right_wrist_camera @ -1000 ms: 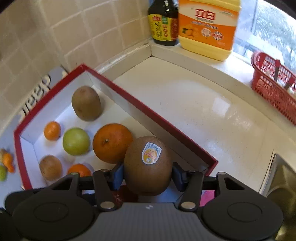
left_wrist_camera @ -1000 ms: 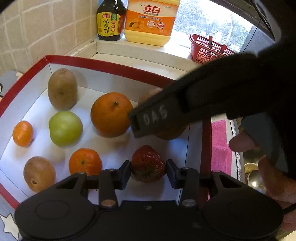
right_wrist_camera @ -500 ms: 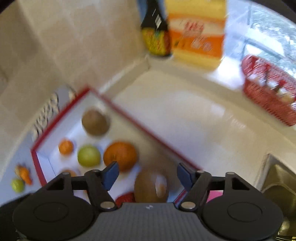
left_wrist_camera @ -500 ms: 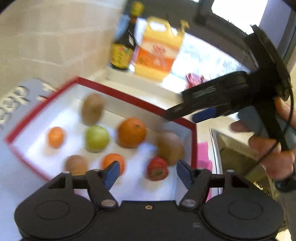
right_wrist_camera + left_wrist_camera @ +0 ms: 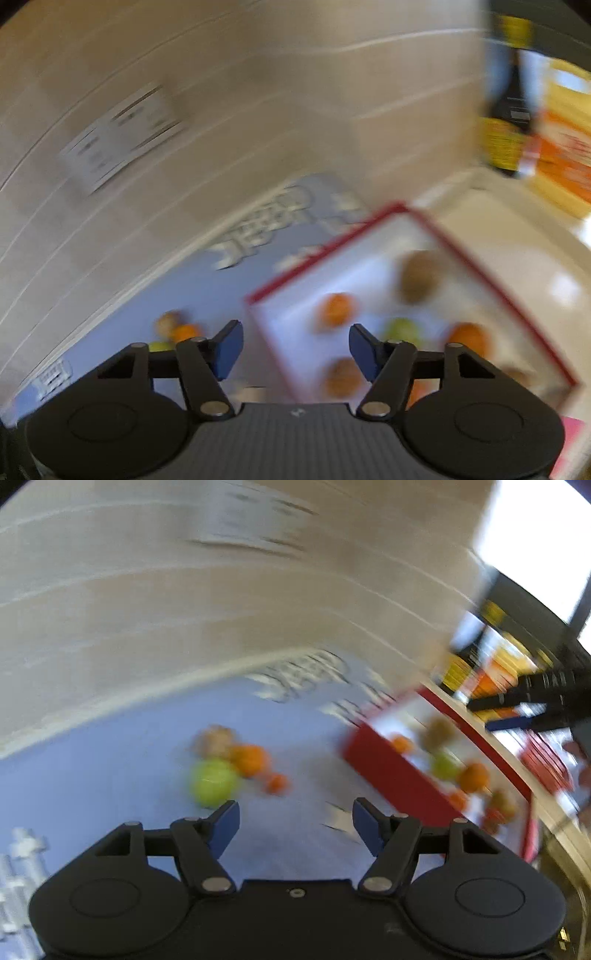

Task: Organize fruits
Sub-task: 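Move both open tools back over the remaining fruit on the mat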

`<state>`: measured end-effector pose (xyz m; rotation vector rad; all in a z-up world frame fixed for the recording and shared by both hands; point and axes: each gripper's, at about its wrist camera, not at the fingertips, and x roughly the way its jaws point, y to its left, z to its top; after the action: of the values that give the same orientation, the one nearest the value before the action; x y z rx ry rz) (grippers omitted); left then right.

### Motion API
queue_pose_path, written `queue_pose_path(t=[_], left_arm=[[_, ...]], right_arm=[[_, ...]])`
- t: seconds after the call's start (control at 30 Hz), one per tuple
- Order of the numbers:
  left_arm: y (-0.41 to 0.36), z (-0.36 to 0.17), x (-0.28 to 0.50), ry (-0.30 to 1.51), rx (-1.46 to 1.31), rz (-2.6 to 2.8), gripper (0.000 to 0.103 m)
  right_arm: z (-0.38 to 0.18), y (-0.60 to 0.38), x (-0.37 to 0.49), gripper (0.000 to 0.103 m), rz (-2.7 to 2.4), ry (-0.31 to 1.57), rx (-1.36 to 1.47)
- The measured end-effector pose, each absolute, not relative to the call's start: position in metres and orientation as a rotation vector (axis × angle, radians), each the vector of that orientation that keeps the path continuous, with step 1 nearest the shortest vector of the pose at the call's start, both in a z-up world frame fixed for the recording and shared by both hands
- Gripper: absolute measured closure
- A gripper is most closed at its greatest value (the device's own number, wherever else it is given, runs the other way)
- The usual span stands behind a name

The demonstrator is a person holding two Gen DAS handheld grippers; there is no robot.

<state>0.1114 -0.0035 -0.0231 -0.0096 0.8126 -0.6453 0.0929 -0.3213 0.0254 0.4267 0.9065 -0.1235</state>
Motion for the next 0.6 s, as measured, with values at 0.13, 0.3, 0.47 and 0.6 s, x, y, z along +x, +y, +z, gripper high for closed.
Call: queue_pose_path(t=[0.13,0.3,0.47,0.6], left_arm=[[0.027,-0.024,0.137,0.794,-0.037,-0.584,0.023],[0.019,-0.057,0.169,0.839,-0.011,-0.602,0.023],[-0.001,-0.087,0.186,0.874,0.041,-0.626,0.023],[-0.010,-0.100,0.193,0.886,0.064,-0.633,0.023]], right_arm=[[0.000,-0.263,0.137,0.048,-0.020,0.970,0.402],[-0.051,-0.224,0.169,0.058,0.011,1.069,0.440],[-0.085,-0.210,0.191,0.059,0.001,1.108,0.438],[-0.104,-0.209,0.202,0.060,0.009,1.136,0.465]])
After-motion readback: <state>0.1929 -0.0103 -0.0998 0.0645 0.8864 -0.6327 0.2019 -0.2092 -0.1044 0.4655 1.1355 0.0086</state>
